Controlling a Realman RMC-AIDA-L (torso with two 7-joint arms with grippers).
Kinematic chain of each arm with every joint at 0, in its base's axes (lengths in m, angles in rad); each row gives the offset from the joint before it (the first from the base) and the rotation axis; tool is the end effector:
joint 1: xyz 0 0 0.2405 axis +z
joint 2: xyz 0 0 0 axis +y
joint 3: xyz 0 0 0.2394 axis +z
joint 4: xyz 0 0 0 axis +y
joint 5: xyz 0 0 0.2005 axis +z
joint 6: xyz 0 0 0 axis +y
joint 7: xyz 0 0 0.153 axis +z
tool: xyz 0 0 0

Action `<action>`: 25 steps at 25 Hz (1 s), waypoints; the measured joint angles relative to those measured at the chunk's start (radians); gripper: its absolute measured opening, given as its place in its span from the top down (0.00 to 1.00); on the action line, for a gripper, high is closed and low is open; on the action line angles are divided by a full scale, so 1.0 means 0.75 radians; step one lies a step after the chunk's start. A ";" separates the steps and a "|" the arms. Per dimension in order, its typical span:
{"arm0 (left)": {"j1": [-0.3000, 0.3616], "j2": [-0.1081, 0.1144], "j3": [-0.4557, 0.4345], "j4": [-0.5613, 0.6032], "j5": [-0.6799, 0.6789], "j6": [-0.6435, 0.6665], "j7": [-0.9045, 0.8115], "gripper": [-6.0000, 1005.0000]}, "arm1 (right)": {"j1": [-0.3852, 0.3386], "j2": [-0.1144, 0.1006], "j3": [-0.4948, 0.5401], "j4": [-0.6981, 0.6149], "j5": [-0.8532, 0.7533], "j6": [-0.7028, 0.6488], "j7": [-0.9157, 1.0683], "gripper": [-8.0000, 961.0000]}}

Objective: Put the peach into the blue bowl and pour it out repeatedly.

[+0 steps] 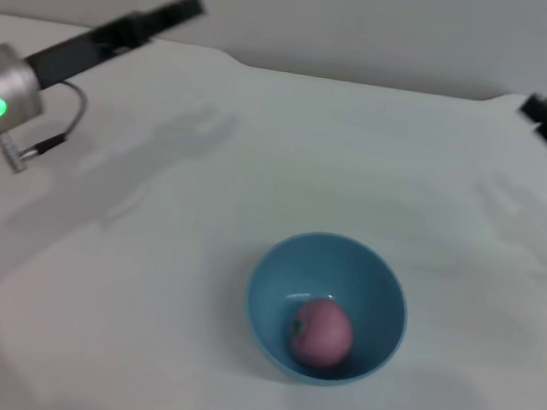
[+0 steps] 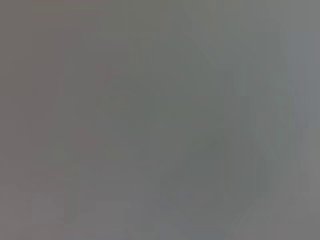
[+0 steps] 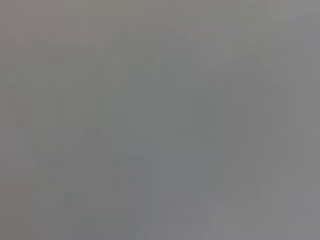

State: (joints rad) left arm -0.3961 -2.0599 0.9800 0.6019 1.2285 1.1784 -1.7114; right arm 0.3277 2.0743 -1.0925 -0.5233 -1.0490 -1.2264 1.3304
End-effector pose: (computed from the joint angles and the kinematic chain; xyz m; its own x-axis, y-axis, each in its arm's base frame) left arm -0.2557 0.3546 0.0341 0.1801 0.4382 0.8806 0.8876 -0.4583 0.0465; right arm 0.2666 0.3278 0.0157 0.3463 -0.2922 -0.8915 -0.8247 -0.5478 -0.1408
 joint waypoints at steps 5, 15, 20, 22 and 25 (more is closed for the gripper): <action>0.065 -0.013 -0.042 -0.189 -0.273 0.030 0.692 0.49 | 0.015 0.002 0.001 0.234 0.335 -0.071 -0.402 0.52; 0.046 -0.025 -0.048 -0.651 -0.530 0.210 2.004 0.50 | 0.041 0.023 0.000 0.583 0.587 -0.188 -1.195 0.52; 0.055 -0.024 -0.063 -0.680 -0.533 0.217 2.041 0.50 | 0.074 0.024 0.001 0.693 0.653 -0.240 -1.296 0.52; 0.057 -0.024 -0.073 -0.697 -0.534 0.223 2.038 0.50 | 0.079 0.023 0.002 0.695 0.654 -0.241 -1.296 0.52; 0.053 -0.024 -0.076 -0.711 -0.534 0.225 2.038 0.50 | 0.088 0.021 0.002 0.696 0.653 -0.233 -1.296 0.52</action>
State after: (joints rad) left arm -0.3566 -2.0782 0.9230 0.0685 0.8282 1.3472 -0.1826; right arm 0.3938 2.0903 -1.0907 -0.0010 -0.5591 -1.4014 0.3584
